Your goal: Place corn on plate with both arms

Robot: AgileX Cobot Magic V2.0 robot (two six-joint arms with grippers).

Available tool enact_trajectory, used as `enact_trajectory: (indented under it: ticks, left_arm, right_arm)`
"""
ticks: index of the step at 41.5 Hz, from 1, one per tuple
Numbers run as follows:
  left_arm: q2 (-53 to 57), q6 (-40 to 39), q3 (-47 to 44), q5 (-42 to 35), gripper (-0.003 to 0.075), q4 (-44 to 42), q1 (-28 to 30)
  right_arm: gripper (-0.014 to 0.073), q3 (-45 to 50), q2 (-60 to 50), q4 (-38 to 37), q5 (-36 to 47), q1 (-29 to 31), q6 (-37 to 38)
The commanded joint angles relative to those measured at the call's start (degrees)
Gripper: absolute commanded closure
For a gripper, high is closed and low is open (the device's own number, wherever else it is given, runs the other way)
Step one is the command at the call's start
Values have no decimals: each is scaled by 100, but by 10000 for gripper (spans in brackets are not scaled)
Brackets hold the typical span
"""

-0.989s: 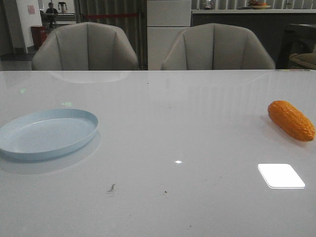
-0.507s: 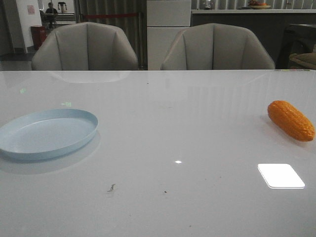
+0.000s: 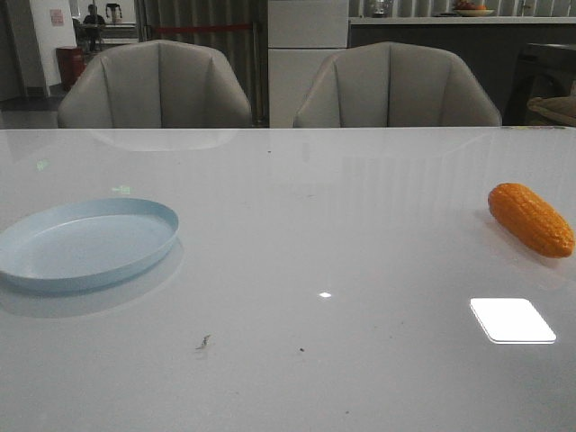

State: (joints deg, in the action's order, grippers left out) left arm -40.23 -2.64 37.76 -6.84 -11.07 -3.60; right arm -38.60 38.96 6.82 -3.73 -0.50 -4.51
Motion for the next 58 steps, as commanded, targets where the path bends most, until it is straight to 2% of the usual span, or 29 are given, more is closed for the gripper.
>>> enact_trajectory:
  ticks: [1,7,10,16,18,22,26,29,35,40,43,49,58]
  left_arm:
    - [-506,-28,221,-281,624,45,8]
    - [-1067,-28,211,133,619,50,-2]
    - [-1284,-28,210,356,619,71,-2]
    - [-1629,-28,210,602,595,74,-2]
    - [-1707,-28,210,600,558,74,-2]
    - [-1891,-28,210,588,449,74,-2]
    - [-2082,-28,210,588,344,74,-2]
    - [-2215,-28,210,576,297,74,-2]
    - [-2475,-28,210,262,295,117,-2]
    - [-2605,-28,231,387,295,628,-2]
    - [-2619,-28,319,855,295,1015,-2]
    - [-2864,-28,771,1850,295,1060,-2]
    - [-3859,-28,2081,3483,295,1063,-2]
  right_arm:
    - [536,-226,498,9,524,16,9]
    - [525,-226,1065,9,335,16,9]
    - [464,-226,1299,9,281,16,9]
    - [181,-226,1682,9,281,16,9]
    - [78,-226,1781,9,281,16,9]
    - [-16,-226,1958,9,270,16,9]
    - [-20,-201,2080,9,255,16,9]
    - [-19,-188,2130,9,243,16,9]
    - [-19,-188,2156,9,286,16,9]
    - [-19,-188,2156,9,286,16,9]
    - [-19,-188,2156,9,281,16,9]
    - [-19,-188,2156,9,281,16,9]
    - [-19,-188,2156,9,281,16,9]
